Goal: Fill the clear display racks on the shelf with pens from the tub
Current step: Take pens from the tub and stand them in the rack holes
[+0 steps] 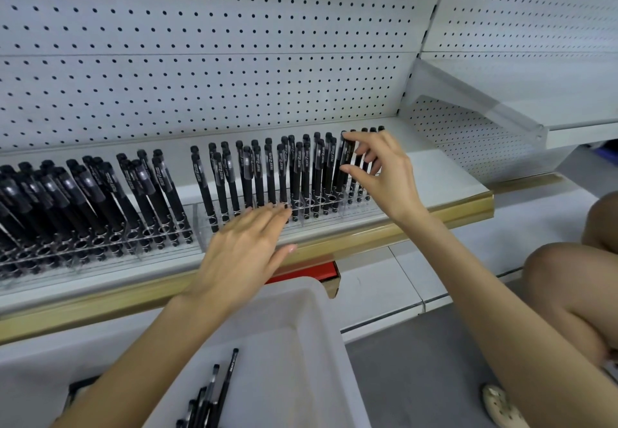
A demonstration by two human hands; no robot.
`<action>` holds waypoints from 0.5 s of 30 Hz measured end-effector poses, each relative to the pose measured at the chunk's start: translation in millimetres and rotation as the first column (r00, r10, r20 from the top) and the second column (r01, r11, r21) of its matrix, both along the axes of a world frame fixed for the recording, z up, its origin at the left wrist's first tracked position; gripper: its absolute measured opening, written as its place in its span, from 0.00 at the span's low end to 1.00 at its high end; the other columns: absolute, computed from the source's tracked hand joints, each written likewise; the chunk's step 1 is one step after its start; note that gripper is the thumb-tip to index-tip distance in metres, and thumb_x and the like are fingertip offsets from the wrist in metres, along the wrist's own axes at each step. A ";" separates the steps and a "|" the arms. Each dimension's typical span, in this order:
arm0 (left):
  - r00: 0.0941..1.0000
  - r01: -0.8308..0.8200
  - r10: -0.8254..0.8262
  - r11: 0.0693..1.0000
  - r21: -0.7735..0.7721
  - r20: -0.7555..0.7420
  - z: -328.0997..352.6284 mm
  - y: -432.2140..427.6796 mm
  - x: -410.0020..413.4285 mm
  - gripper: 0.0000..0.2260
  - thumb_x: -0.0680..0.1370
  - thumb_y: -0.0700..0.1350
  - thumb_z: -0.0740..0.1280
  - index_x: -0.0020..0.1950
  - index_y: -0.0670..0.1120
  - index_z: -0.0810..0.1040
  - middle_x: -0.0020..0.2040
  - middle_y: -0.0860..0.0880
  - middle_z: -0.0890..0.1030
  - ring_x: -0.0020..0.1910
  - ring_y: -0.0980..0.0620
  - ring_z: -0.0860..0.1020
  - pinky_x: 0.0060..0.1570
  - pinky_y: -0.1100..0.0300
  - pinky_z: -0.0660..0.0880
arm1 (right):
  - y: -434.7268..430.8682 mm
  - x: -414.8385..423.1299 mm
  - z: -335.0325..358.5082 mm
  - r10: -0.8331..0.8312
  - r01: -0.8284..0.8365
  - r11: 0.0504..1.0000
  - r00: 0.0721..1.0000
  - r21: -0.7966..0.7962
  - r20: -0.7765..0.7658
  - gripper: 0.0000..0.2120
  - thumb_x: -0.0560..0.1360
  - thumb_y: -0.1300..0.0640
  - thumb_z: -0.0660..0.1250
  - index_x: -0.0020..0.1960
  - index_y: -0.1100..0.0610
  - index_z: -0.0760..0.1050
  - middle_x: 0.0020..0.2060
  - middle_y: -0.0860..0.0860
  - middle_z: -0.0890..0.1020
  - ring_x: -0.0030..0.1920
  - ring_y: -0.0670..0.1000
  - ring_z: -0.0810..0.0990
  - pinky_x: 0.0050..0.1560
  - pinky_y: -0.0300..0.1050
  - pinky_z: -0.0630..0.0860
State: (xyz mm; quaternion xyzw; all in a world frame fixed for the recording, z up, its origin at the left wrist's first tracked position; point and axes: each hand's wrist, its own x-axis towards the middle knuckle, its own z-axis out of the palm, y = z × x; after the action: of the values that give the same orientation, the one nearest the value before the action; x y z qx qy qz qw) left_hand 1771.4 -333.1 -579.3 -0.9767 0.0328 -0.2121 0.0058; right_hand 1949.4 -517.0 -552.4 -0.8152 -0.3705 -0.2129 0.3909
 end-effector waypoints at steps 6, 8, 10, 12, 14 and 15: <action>0.999 0.018 -0.018 1.000 -0.019 -0.043 -3.7 1.2 -0.1 0.24 0.75 0.56 0.61 0.66 0.43 0.74 0.62 0.44 0.79 0.61 0.47 0.78 0.60 0.50 0.72 | -3.2 -2.9 4.5 -0.001 0.001 1.000 1.000 -0.014 -0.004 0.24 0.72 0.56 0.73 0.66 0.46 0.73 0.45 0.49 0.75 0.44 0.49 0.73 0.45 0.49 0.76; 0.997 0.023 -0.026 0.999 -0.031 -0.077 -4.3 1.2 -0.6 0.26 0.77 0.57 0.59 0.69 0.43 0.71 0.66 0.44 0.76 0.66 0.46 0.74 0.66 0.49 0.66 | -5.2 -7.0 8.0 -0.014 0.014 0.999 1.000 -0.032 0.006 0.24 0.72 0.55 0.73 0.66 0.47 0.73 0.46 0.49 0.76 0.45 0.49 0.73 0.45 0.48 0.76; 0.995 0.024 -0.026 0.999 -0.027 -0.091 -3.7 1.6 -2.6 0.27 0.77 0.57 0.57 0.72 0.44 0.68 0.70 0.44 0.72 0.70 0.46 0.69 0.70 0.50 0.58 | -7.8 -12.7 12.5 -0.033 0.035 0.996 0.999 -0.077 0.029 0.24 0.72 0.55 0.73 0.66 0.48 0.73 0.47 0.48 0.75 0.47 0.47 0.72 0.46 0.47 0.75; 0.997 0.020 -0.020 1.000 -0.006 -0.080 -0.9 2.4 -7.6 0.26 0.77 0.57 0.57 0.71 0.44 0.69 0.70 0.44 0.72 0.70 0.47 0.69 0.70 0.50 0.57 | -11.4 -19.8 17.0 -0.054 0.063 0.986 0.996 -0.153 0.066 0.24 0.71 0.54 0.73 0.66 0.50 0.72 0.50 0.47 0.74 0.50 0.45 0.71 0.47 0.46 0.75; 0.997 0.010 -0.010 1.000 0.008 -0.077 4.4 3.8 -17.1 0.25 0.76 0.56 0.59 0.68 0.44 0.73 0.66 0.44 0.75 0.67 0.46 0.73 0.67 0.49 0.64 | -15.3 -28.7 19.7 -0.066 0.091 0.966 0.992 -0.243 0.110 0.26 0.71 0.52 0.73 0.67 0.51 0.72 0.53 0.49 0.74 0.53 0.48 0.72 0.47 0.46 0.75; 0.997 0.005 -0.004 1.000 0.009 -0.079 7.0 4.9 -23.6 0.24 0.76 0.56 0.60 0.66 0.44 0.74 0.64 0.44 0.77 0.64 0.45 0.75 0.64 0.48 0.68 | -17.5 -34.2 20.1 -0.067 0.102 0.951 0.989 -0.291 0.129 0.26 0.71 0.52 0.73 0.67 0.52 0.71 0.54 0.51 0.74 0.55 0.49 0.72 0.47 0.46 0.75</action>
State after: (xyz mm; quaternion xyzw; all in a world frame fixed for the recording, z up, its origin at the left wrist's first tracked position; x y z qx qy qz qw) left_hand 1747.8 -328.2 -572.3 -0.9842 0.0362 -0.1730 0.0083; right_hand 1915.2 -534.5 -532.3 -0.8658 -0.3853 -0.2192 0.2321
